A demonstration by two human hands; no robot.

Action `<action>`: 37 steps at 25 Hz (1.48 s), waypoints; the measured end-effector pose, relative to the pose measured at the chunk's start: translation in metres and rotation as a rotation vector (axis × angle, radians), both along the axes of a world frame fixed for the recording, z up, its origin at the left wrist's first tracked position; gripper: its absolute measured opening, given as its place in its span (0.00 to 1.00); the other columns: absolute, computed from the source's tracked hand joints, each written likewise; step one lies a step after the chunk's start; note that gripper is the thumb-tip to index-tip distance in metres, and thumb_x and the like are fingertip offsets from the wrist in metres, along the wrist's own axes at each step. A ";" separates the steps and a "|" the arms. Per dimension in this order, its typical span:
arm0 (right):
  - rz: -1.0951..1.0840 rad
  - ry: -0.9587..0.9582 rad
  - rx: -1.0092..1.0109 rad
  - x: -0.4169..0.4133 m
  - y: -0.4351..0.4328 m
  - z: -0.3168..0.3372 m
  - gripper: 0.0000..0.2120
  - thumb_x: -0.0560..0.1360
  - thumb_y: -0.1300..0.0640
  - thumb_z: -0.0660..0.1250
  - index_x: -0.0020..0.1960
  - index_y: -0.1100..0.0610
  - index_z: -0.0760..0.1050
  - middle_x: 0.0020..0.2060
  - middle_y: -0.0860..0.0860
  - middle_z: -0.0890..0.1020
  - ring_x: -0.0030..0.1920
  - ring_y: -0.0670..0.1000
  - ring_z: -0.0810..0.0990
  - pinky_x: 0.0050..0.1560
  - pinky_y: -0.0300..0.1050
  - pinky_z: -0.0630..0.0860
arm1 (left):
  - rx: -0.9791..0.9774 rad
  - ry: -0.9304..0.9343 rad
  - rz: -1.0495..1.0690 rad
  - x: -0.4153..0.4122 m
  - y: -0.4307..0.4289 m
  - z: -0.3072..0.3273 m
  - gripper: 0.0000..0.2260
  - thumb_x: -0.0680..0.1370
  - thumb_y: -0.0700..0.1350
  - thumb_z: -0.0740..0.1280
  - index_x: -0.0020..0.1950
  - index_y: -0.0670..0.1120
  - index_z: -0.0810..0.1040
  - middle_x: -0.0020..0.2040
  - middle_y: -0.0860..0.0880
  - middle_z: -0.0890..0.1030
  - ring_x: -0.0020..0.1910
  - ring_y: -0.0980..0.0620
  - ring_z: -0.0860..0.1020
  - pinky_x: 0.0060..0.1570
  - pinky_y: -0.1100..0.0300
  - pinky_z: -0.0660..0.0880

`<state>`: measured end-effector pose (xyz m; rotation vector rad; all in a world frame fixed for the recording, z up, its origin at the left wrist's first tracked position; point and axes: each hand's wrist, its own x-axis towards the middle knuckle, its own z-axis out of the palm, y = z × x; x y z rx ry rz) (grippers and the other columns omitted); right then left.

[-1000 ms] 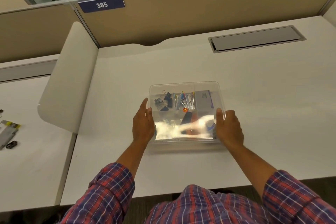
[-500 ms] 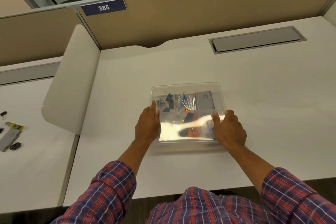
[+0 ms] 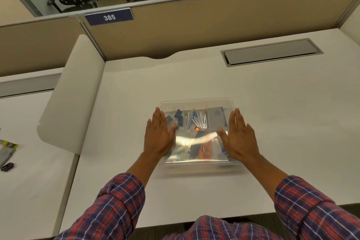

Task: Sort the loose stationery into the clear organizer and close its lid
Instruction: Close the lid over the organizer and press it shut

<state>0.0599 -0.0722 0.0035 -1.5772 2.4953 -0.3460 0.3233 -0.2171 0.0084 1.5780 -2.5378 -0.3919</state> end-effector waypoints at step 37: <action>0.210 0.115 -0.027 -0.018 -0.089 0.006 0.31 0.82 0.37 0.45 0.81 0.50 0.55 0.81 0.53 0.59 0.80 0.58 0.57 0.74 0.70 0.59 | -0.055 -0.172 -0.242 -0.069 -0.035 0.008 0.34 0.82 0.67 0.36 0.85 0.53 0.44 0.85 0.53 0.43 0.84 0.48 0.39 0.80 0.40 0.40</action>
